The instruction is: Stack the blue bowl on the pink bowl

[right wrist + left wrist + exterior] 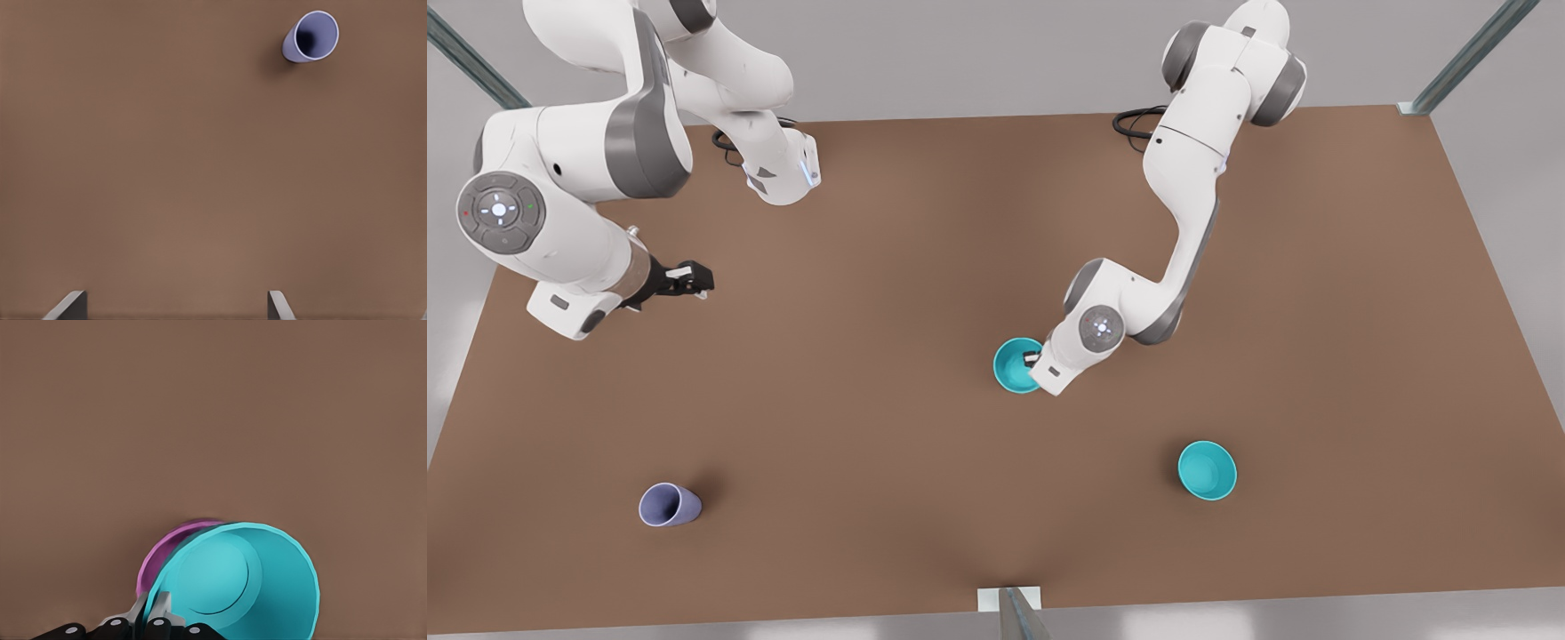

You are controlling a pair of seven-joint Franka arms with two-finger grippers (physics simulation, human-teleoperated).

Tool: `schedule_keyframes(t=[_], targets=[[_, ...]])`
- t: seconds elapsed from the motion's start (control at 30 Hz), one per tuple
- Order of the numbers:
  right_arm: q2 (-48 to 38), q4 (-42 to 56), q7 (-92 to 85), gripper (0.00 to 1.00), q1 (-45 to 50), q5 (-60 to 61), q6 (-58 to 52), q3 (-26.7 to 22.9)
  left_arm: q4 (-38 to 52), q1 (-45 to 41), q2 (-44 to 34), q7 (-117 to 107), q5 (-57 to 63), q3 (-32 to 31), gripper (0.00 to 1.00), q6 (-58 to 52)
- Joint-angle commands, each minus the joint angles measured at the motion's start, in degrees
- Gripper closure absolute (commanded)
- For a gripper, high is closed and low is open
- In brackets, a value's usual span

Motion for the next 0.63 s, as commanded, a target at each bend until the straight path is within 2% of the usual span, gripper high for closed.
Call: schedule_keyframes(t=[0.0,0.03,0.07,0.1,0.13,0.17,0.23,0.27,0.3,0.37,0.43,0.6], targets=[[-0.1,0.0,-0.7,0.0,0.0,0.1,0.1,0.0,-0.6,0.0,-0.2,-8.4,-0.1,-0.1,0.79,0.2],[-0.1,0.0,-0.6,0.0,-0.1,0.1,0.1,0.0,-0.6,0.0,-0.2,-8.4,-0.1,-0.1,0.79,0.2],[-0.1,0.0,-0.6,0.0,-0.1,0.0,0.1,0.0,-0.6,0.0,-0.2,-8.4,-0.1,-0.1,0.64,0.0],[-0.1,0.0,-0.7,0.0,-0.1,0.1,0.1,0.0,-0.6,0.1,-0.4,-8.4,-0.1,-0.1,0.0,-0.2],[-0.1,0.0,-0.7,0.0,-0.1,0.1,0.1,0.0,-0.6,0.9,-1.1,-8.3,-0.1,-0.1,0.0,-0.7],[-0.1,0.0,-0.6,0.0,-0.1,0.1,0.1,0.0,-0.3,2.7,-3.7,-8.1,0.6,0.0,0.0,-7.2],[-0.1,0.0,-0.6,0.0,-0.1,0.1,0.1,0.0,2.8,9.2,-11.0,-2.5,4.9,0.1,0.0,-26.7],[-0.1,0.0,-0.6,0.0,-0.1,0.0,0.1,0.0,8.2,12.9,-13.9,2.7,11.1,0.1,0.0,-39.6],[-0.1,0.0,-0.7,0.0,-0.1,-0.1,0.1,0.0,18.7,18.0,-13.9,11.1,12.9,0.2,0.0,-49.2],[-0.1,0.0,-0.7,0.0,-0.1,-0.1,0.1,0.0,24.7,22.5,-14.0,27.1,16.6,0.1,0.0,-55.1],[-0.2,0.0,-0.7,0.0,-0.1,-0.3,0.2,0.0,14.6,21.8,-26.2,27.6,18.4,0.5,0.0,-51.4],[-0.2,0.0,-0.7,0.0,-0.1,-0.3,0.2,0.0,14.9,21.8,-25.8,27.6,16.5,1.1,0.0,-53.2]])
